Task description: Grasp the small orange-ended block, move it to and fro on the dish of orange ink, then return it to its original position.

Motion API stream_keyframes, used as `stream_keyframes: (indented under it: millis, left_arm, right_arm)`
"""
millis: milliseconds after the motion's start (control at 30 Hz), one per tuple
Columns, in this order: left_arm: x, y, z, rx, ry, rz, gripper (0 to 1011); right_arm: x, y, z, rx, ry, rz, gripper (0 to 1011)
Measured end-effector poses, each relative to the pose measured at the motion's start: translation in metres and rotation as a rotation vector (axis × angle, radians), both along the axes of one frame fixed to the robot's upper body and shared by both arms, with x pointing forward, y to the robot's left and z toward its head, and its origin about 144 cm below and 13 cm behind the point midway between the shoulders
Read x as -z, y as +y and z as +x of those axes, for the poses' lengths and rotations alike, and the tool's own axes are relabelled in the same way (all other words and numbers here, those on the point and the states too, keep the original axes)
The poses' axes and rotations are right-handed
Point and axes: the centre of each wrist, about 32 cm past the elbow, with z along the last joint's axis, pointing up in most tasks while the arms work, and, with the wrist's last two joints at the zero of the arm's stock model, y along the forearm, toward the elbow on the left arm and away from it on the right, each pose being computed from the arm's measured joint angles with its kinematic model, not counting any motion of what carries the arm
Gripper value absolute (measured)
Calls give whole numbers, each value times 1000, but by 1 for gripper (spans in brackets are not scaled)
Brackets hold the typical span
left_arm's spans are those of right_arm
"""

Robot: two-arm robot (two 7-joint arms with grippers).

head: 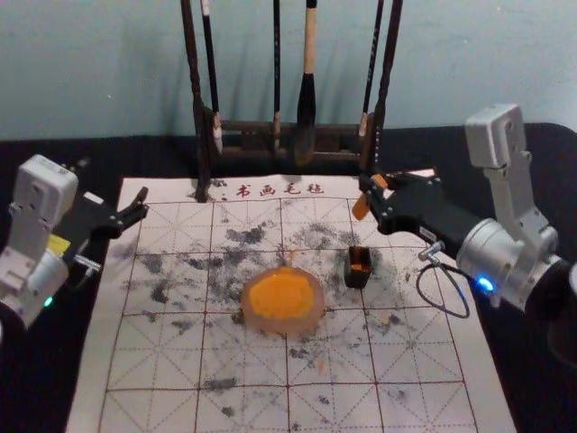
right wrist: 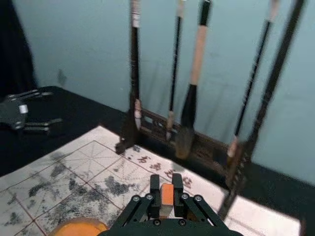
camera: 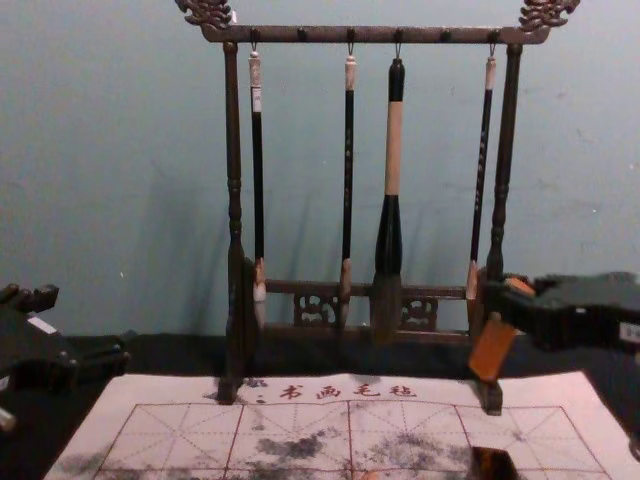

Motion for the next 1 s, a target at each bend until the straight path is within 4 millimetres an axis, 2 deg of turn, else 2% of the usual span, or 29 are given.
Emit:
stream_keyframes:
  millis: [200, 267, 467, 700, 1000]
  left_arm:
    - [0, 0, 0, 0, 0, 0, 1001]
    - [0, 0, 0, 0, 0, 0, 1001]
    - [0, 0, 0, 0, 0, 0, 1001]
    - [0, 0, 0, 0, 0, 0, 1001]
    - [0, 0, 0, 0, 0, 0, 1001]
  right_arm:
    - [-5, -4, 19, -123, -34, -54, 131]
    - [-8, -2, 31, -198, -35, -86, 131]
    - [-10, 8, 49, -323, -5, -136, 131]
    - [-7, 23, 58, -434, 30, -195, 131]
    - [-2, 33, 65, -492, 69, -235, 131]
